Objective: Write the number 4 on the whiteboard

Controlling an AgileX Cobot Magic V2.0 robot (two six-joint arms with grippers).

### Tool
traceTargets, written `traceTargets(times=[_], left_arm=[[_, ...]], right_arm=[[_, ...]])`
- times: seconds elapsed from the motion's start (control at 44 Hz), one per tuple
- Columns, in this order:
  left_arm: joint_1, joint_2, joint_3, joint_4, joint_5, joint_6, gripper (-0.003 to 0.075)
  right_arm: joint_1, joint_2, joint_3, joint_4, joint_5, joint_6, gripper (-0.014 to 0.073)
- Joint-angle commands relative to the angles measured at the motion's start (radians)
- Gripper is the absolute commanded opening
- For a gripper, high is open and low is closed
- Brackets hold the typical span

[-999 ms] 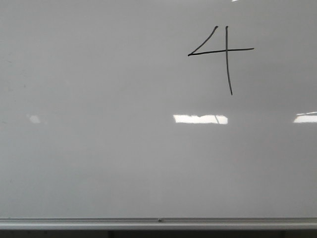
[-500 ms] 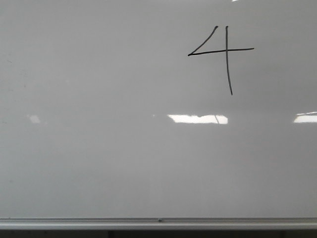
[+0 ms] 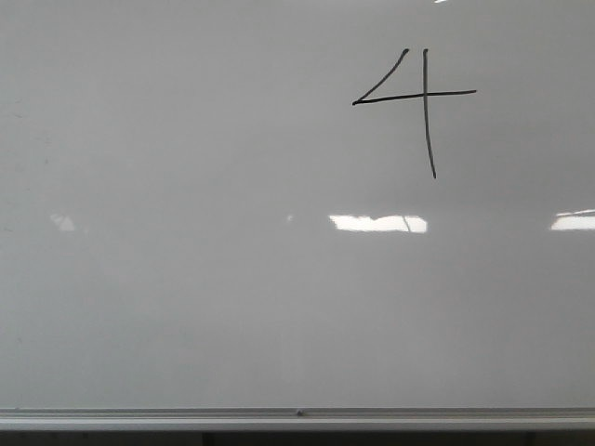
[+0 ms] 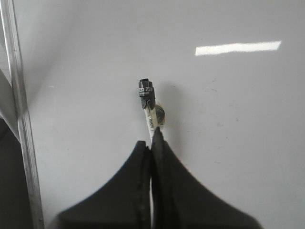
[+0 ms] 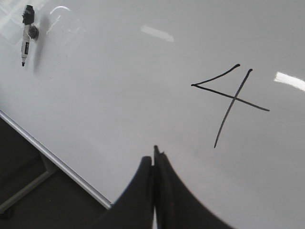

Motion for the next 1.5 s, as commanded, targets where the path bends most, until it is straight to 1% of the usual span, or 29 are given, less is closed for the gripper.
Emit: traceTargets(times=[0.0, 0.091, 0.227, 0.363, 0.431, 0.59, 0.681, 1.476], left_arm=[[-0.059, -0.091, 0.05, 0.11, -0.134, -0.154, -0.002], [-0.092, -0.192, 0.143, 0.087, -0.188, -0.156, -0.002], [-0.08, -0.363, 0.292, 0.0, -0.2, -0.154, -0.002], [-0.07, -0.493, 0.406, -0.04, -0.2, -0.149, -0.002], [-0.07, -0.526, 0.447, -0.04, -0.209, -0.149, -0.002], [-0.07, -0.522, 0.507, -0.04, -0.31, -0.149, -0.002], [-0.07, -0.522, 0.505, -0.042, -0.33, -0.149, -0.002], [-0.07, -0.52, 0.505, -0.041, -0.328, -0.149, -0.002]], right_arm=[[-0.004, -0.002, -0.028, 0.032, -0.045, 0.0, -0.0071], [-0.004, -0.002, -0.028, 0.032, -0.044, 0.0, -0.0071], [-0.004, -0.002, -0.028, 0.032, -0.044, 0.0, -0.0071], [-0.004, -0.002, -0.028, 0.032, -0.044, 0.0, -0.0071], [-0.004, -0.002, -0.028, 0.032, -0.044, 0.0, -0.0071], [-0.004, -0.001, -0.028, 0.032, -0.041, 0.0, -0.0071], [-0.004, -0.001, -0.028, 0.032, -0.041, 0.0, -0.0071], [-0.004, -0.001, -0.028, 0.032, -0.041, 0.0, -0.0071]])
